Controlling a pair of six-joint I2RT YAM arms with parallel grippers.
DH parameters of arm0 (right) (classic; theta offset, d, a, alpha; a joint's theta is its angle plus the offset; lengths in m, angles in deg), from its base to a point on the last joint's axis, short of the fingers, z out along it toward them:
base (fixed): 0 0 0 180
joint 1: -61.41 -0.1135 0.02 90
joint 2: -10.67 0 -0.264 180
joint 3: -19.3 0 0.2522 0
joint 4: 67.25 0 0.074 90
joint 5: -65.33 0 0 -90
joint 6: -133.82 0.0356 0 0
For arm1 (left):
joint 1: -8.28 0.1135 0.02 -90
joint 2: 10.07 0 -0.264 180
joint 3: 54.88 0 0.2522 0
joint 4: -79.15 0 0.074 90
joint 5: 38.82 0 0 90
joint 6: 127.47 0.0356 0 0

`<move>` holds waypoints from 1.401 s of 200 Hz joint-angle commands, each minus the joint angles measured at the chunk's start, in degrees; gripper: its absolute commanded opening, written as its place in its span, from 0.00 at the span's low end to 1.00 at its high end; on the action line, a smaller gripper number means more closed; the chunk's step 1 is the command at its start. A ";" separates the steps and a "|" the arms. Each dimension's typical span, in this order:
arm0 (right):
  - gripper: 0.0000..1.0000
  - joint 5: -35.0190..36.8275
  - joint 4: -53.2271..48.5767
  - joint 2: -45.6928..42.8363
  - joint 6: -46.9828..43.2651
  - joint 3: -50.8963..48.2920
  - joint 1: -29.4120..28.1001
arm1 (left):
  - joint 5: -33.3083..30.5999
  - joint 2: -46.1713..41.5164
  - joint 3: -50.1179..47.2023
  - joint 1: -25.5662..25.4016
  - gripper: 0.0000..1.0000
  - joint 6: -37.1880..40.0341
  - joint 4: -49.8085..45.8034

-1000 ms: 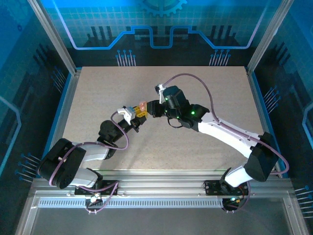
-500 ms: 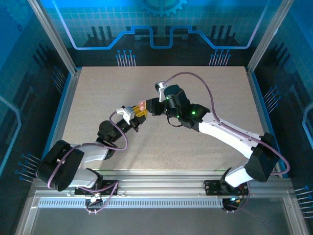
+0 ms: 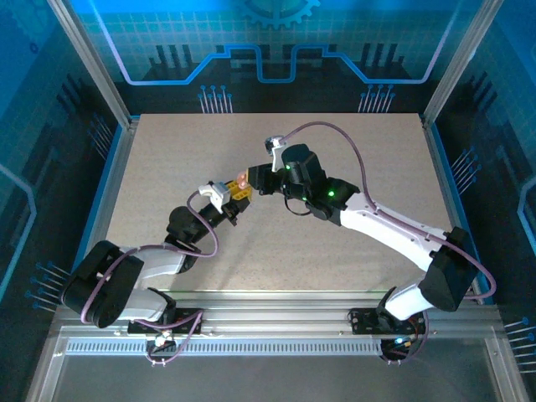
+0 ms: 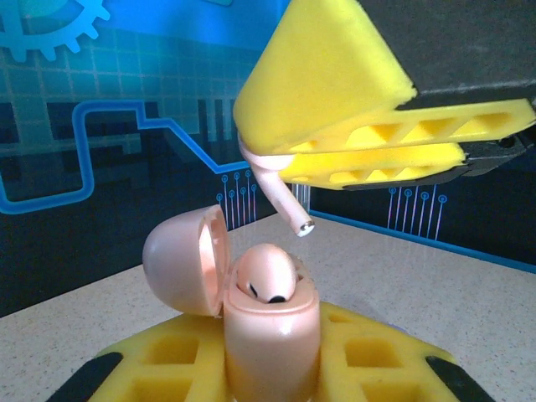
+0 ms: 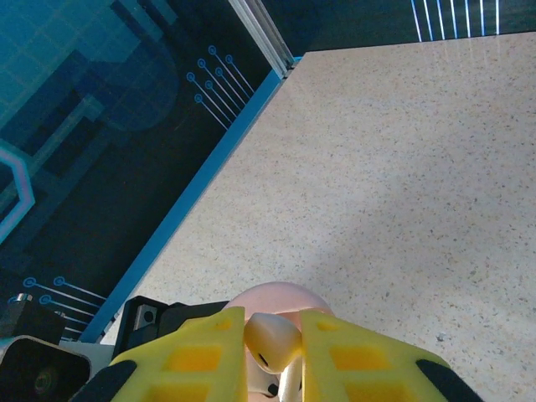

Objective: Insert wireless bluetooth earbuds into charging case

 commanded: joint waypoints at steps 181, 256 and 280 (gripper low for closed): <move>0.20 1.46 5.83 -0.19 -1.60 -3.75 -2.19 | -2.44 -3.01 0.41 -0.20 0.23 -5.43 3.17; 0.21 1.62 3.80 -2.32 -2.02 -5.52 -3.33 | -3.12 -3.73 0.31 -0.18 0.24 -4.77 3.12; 0.23 1.04 3.83 -2.44 -2.20 -5.56 -3.55 | -2.99 -3.68 0.34 -0.21 0.24 -4.64 3.17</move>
